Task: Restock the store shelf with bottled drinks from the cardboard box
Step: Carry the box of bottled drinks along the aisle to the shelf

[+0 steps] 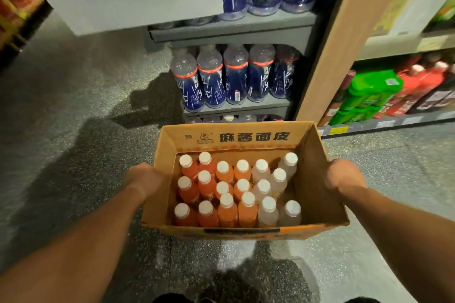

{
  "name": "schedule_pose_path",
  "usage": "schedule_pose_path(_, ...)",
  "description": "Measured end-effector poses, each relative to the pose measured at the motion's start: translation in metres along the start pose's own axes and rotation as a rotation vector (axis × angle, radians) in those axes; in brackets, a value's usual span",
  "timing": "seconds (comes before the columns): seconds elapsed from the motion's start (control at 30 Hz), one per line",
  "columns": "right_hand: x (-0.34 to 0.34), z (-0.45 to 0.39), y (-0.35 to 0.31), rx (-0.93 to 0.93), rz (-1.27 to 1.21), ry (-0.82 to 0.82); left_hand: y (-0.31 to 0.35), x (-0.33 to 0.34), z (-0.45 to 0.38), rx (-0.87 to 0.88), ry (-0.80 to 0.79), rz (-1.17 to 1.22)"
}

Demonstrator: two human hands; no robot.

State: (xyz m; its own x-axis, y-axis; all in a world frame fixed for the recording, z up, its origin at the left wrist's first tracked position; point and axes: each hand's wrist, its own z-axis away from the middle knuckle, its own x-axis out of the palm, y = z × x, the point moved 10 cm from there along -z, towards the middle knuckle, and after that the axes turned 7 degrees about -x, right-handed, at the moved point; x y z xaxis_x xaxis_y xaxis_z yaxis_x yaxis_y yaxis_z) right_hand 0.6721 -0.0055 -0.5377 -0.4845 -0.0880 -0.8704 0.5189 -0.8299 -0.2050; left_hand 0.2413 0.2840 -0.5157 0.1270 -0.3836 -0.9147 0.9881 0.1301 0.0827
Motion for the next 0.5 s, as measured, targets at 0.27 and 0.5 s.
schedule_pose_path(0.27,-0.160,0.131,0.066,0.161,-0.086,0.014,0.063,-0.129,0.123,0.090,-0.028,-0.153)
schedule_pose_path(0.5,-0.309,0.262,0.134,0.307,-0.138,0.066,0.145,-0.234,0.241,0.310,-0.071,-0.278)
